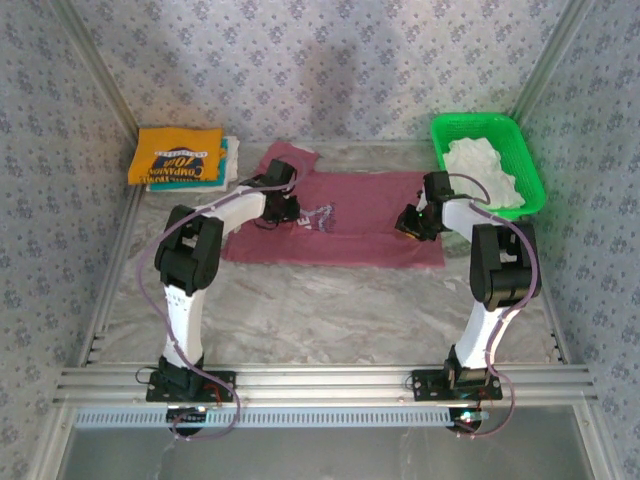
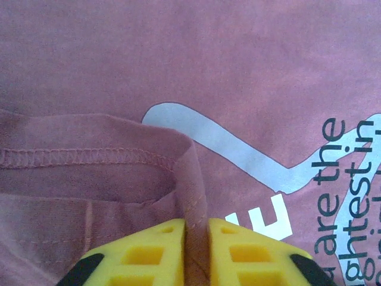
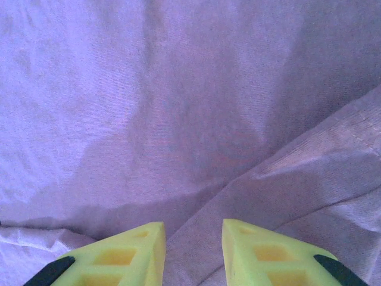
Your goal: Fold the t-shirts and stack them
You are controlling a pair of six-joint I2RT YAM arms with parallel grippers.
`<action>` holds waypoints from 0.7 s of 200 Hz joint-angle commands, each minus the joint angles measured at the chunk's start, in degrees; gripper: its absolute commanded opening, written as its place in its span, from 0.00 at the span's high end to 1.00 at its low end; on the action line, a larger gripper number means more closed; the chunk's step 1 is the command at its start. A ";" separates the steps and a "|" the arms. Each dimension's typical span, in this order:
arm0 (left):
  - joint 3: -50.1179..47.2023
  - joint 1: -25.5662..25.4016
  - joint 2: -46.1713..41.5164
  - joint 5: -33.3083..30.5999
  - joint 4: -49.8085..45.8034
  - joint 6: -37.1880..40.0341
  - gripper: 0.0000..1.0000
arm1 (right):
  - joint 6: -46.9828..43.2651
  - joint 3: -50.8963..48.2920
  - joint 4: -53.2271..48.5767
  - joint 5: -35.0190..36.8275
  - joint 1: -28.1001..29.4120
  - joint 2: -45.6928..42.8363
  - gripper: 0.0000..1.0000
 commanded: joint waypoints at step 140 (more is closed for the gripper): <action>21.41 -5.43 6.01 -11.95 -18.28 10.89 0.58 | -0.93 -0.44 -1.70 -1.29 -0.71 -0.55 0.66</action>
